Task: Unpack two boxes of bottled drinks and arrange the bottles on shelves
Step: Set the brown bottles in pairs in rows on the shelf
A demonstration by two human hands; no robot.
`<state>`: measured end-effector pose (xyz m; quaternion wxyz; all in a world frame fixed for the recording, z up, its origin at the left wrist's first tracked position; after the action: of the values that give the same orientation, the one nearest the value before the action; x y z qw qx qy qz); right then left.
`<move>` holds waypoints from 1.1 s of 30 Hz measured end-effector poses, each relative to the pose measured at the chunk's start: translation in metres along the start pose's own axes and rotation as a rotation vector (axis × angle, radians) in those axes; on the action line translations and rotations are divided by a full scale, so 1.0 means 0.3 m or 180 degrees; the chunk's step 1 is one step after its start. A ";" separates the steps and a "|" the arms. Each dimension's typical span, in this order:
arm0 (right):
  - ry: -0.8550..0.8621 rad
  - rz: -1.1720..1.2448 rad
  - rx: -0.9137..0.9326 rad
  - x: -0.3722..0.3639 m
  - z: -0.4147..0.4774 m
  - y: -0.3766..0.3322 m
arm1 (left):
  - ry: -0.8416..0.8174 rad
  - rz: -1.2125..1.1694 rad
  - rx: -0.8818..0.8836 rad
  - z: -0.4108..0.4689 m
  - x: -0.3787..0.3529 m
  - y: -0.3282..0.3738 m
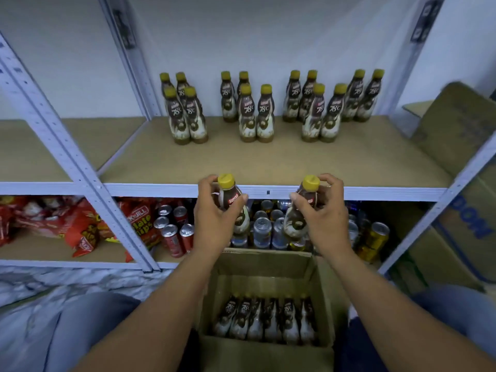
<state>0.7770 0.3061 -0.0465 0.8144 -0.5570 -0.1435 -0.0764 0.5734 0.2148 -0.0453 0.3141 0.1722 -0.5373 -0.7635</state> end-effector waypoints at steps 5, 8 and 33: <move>0.0078 -0.0167 0.0284 0.041 0.112 -0.133 | -0.0207 0.0100 -0.0313 0.107 -0.013 0.155; 0.0114 -0.0294 0.0381 0.046 0.190 -0.176 | -0.0285 0.0198 -0.0414 0.182 -0.032 0.199; 0.0179 0.0055 0.0509 -0.106 0.521 -0.041 | -0.0467 -0.0243 -0.0471 0.485 -0.237 0.032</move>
<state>0.7203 0.4457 0.0070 0.8607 -0.4890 -0.1214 -0.0733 0.5417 0.3634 0.0113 0.2564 0.1125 -0.4940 -0.8231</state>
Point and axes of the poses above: each hand's wrist, its own z-axis towards the middle knuckle, its own x-axis out of the back of the hand, y = z × x, the point moved 1 cm from there along z, towards the middle knuckle, and after that the axes turned 8 degrees about -z, right-handed, at the moved point
